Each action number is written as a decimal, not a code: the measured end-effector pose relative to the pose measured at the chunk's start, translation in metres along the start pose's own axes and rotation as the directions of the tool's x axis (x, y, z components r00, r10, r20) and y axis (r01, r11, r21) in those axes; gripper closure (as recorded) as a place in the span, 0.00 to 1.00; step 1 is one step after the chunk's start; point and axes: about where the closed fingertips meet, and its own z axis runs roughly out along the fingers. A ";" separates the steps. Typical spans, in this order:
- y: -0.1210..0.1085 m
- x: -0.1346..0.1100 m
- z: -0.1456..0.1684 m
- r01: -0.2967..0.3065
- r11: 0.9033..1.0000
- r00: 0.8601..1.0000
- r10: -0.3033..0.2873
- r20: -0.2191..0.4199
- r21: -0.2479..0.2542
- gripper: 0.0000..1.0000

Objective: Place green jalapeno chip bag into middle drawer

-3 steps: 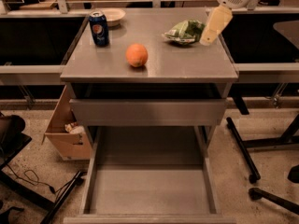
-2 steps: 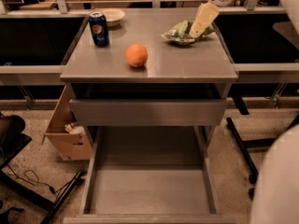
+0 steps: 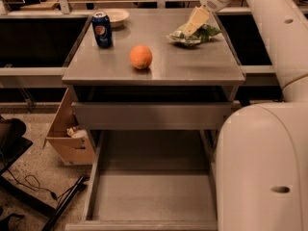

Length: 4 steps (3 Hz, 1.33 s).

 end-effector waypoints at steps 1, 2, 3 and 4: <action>-0.001 0.021 0.039 -0.079 0.997 0.997 0.079 0.003 -0.007 0.00; 0.016 0.035 0.072 -0.191 0.979 0.980 0.194 0.044 -0.073 0.00; 0.037 0.038 0.098 -0.273 0.950 0.955 0.287 0.079 -0.149 0.00; 0.049 0.036 0.116 -0.325 0.926 0.931 0.349 0.107 -0.191 0.27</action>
Offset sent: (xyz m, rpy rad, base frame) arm 0.1054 -0.0144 -0.0808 0.3723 0.1814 -0.0448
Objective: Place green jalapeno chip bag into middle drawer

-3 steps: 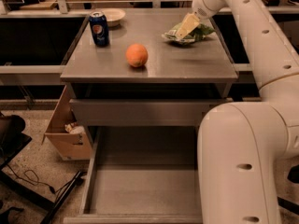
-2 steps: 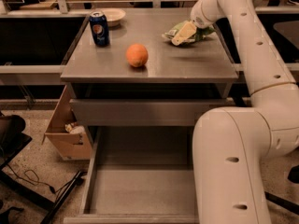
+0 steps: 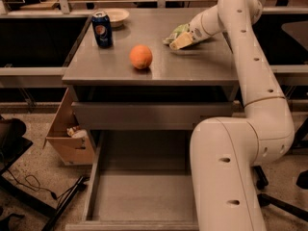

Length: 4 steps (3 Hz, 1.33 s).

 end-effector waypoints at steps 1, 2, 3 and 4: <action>0.003 -0.002 0.006 -0.015 1.000 1.000 0.015 0.016 -0.009 0.50; 0.003 -0.002 0.006 -0.015 1.000 1.000 0.015 0.016 -0.009 0.73; 0.003 -0.004 0.006 -0.009 1.000 1.000 0.009 0.014 -0.010 1.00; 0.011 -0.021 -0.003 0.049 0.999 0.999 -0.050 -0.003 -0.018 1.00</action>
Offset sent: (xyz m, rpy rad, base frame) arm 0.0022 0.0050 -0.0026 0.0195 0.0023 0.0018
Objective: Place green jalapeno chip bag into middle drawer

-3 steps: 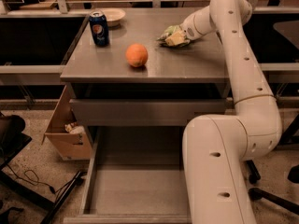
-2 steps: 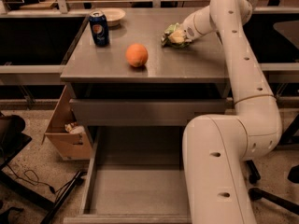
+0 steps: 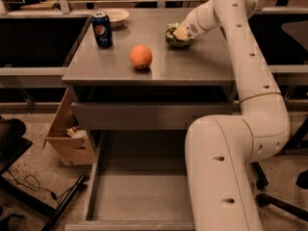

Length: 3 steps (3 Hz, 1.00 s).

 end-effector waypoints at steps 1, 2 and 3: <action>0.021 -0.044 -0.027 0.113 0.993 0.992 -0.114 -0.052 -0.027 1.00; 0.038 -0.075 -0.072 0.181 0.982 0.978 -0.186 -0.097 -0.057 1.00; 0.035 -0.095 -0.140 0.188 0.981 0.979 -0.191 -0.076 -0.034 1.00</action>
Offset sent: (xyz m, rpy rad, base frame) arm -0.1071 0.0357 0.1549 -0.2797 0.0007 0.1664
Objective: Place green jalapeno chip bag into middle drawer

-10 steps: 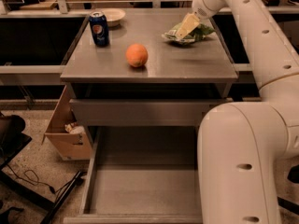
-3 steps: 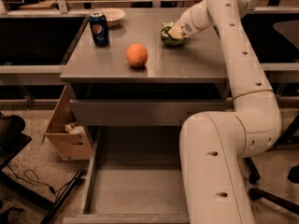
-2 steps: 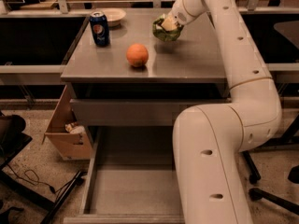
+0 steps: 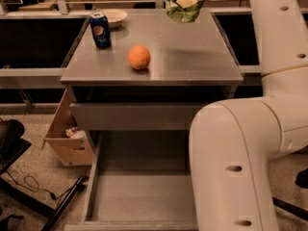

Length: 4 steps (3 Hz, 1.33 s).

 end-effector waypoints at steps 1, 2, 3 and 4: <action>-0.008 0.012 -0.076 -0.038 0.998 0.998 0.040 -0.047 0.059 1.00; 0.001 0.031 -0.149 -0.079 0.989 0.984 0.097 -0.152 0.123 1.00; 0.001 0.031 -0.149 -0.079 0.989 0.984 0.097 -0.152 0.123 1.00; 0.007 0.042 -0.139 -0.104 0.988 0.979 0.122 -0.166 0.112 1.00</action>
Offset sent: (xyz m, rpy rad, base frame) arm -0.2678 -0.1200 0.0318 -0.1563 0.0156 -0.3915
